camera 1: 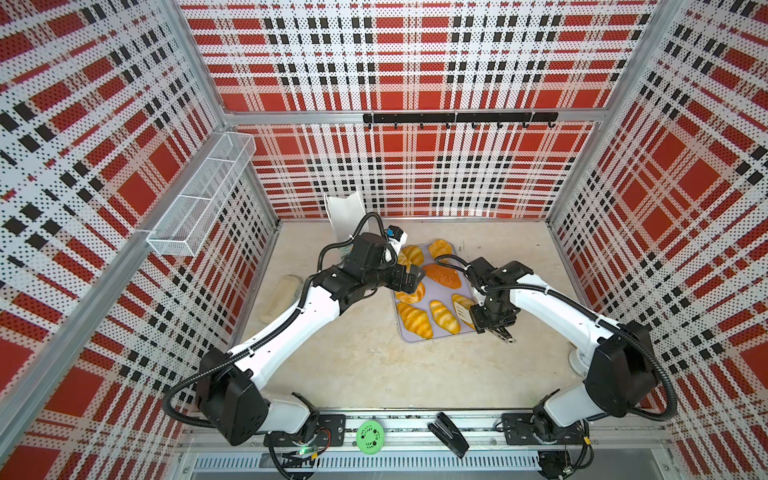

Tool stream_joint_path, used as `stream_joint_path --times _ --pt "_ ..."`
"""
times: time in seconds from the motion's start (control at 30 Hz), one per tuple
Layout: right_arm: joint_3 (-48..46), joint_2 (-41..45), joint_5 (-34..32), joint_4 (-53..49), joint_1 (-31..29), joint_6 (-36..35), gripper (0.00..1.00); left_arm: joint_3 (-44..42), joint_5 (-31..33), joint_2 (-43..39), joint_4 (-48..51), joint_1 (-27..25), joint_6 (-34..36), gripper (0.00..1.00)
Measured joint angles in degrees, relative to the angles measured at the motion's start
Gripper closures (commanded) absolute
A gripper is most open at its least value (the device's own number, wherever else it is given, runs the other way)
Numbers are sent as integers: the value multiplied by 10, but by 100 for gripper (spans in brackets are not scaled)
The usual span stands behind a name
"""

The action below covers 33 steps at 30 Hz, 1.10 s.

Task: Place the fake bread into the paper bag
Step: 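Close the tongs on a croissant with the right gripper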

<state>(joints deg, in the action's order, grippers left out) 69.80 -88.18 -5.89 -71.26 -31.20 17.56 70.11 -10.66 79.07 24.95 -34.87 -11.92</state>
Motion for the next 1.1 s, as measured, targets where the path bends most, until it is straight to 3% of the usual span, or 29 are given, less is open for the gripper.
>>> stream_joint_path --times 0.33,0.53,1.1 --pt "31 -35 2 -5 -11 -1 51 -8 22 -27 14 -3 9 1" --pt "57 -57 -2 -9 -11 1 40 -8 24 -28 17 -4 12 1" --pt "67 -85 -9 -18 -11 -15 40 -46 47 -77 41 -24 17 1"
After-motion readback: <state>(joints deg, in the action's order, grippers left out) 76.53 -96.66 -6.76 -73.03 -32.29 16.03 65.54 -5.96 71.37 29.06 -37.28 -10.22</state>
